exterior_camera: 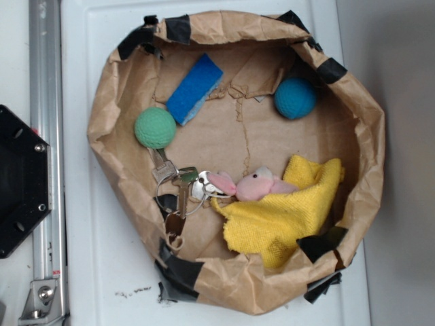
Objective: Grab the blue sponge.
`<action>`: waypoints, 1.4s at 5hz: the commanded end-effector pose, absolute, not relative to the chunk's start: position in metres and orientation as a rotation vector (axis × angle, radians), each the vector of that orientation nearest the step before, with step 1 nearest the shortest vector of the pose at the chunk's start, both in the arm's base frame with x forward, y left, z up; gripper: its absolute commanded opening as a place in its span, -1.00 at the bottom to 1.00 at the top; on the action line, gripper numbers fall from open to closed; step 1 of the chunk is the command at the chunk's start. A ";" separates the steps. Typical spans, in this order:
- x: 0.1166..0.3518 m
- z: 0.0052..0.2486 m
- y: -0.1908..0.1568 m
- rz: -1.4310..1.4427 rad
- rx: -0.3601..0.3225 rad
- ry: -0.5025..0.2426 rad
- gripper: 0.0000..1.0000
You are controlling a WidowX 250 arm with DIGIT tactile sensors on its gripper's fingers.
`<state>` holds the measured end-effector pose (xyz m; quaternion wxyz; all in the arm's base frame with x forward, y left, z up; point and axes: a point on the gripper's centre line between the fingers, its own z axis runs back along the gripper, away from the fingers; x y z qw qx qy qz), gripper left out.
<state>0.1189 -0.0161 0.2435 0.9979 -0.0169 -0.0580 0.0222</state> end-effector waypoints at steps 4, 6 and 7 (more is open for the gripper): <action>0.211 0.163 0.019 0.575 0.047 -0.058 1.00; 0.225 0.084 0.038 0.756 0.103 -0.003 1.00; 0.227 0.062 0.051 0.770 0.134 -0.003 1.00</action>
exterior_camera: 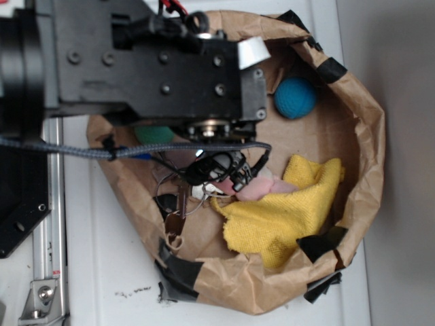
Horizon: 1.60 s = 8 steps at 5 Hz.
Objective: Grab the blue sponge.
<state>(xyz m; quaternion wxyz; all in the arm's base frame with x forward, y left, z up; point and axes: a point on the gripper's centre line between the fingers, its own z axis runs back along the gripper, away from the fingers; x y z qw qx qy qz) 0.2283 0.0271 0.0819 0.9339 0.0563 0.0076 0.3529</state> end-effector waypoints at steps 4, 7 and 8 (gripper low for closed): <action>0.218 0.024 0.091 0.676 0.126 -0.060 1.00; 0.228 0.008 0.081 0.578 0.102 -0.018 -1.00; 0.231 0.019 0.081 0.521 0.103 -0.029 -1.00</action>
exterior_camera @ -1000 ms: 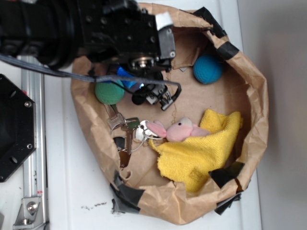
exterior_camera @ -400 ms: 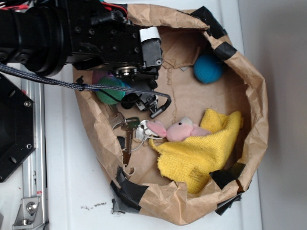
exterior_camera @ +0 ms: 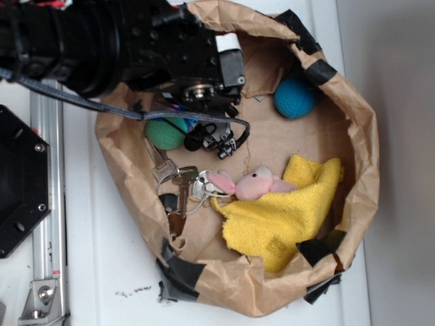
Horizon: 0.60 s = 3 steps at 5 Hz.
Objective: Grab the blue sponge.
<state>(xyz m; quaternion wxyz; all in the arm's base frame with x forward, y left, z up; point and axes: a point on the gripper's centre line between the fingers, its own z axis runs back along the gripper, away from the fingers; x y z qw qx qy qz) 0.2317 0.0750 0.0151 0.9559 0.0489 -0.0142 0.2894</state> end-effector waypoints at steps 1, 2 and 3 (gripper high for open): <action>0.238 0.040 0.074 0.443 0.129 -0.026 -1.00; 0.255 0.090 0.056 0.200 0.196 -0.049 -1.00; 0.275 0.139 0.020 -0.033 0.285 -0.140 -1.00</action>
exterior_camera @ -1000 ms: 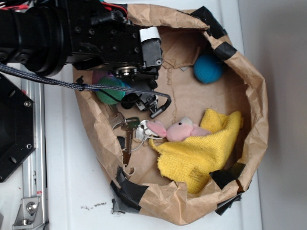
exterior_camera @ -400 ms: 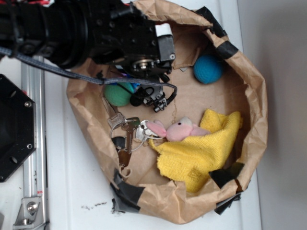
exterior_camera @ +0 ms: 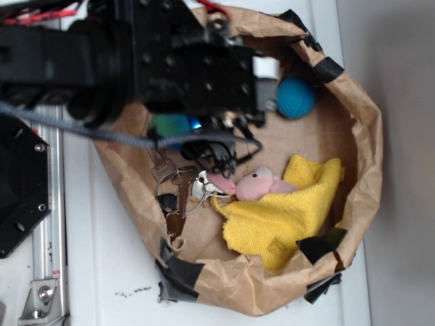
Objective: Grab the blue sponge.
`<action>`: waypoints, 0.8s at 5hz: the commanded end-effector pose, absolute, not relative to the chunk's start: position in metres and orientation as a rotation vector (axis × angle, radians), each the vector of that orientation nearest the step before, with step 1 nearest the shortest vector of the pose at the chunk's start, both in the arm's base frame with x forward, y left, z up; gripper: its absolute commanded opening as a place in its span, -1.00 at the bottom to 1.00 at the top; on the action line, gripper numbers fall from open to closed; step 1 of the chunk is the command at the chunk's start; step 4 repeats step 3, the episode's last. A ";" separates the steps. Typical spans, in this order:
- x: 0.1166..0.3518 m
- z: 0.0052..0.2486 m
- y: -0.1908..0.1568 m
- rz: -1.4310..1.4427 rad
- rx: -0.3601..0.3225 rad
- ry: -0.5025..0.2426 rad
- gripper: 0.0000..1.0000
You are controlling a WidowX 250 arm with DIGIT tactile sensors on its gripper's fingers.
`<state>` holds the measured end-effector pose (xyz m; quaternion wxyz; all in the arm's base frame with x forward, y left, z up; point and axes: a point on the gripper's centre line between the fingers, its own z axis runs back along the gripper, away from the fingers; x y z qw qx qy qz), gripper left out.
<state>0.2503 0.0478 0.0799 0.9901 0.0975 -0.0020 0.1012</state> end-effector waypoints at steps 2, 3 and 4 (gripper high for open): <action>0.269 0.201 0.017 -0.095 0.171 -0.305 -1.00; 0.262 0.196 0.018 -0.028 0.129 -0.270 -1.00; 0.262 0.196 0.018 -0.028 0.129 -0.270 -1.00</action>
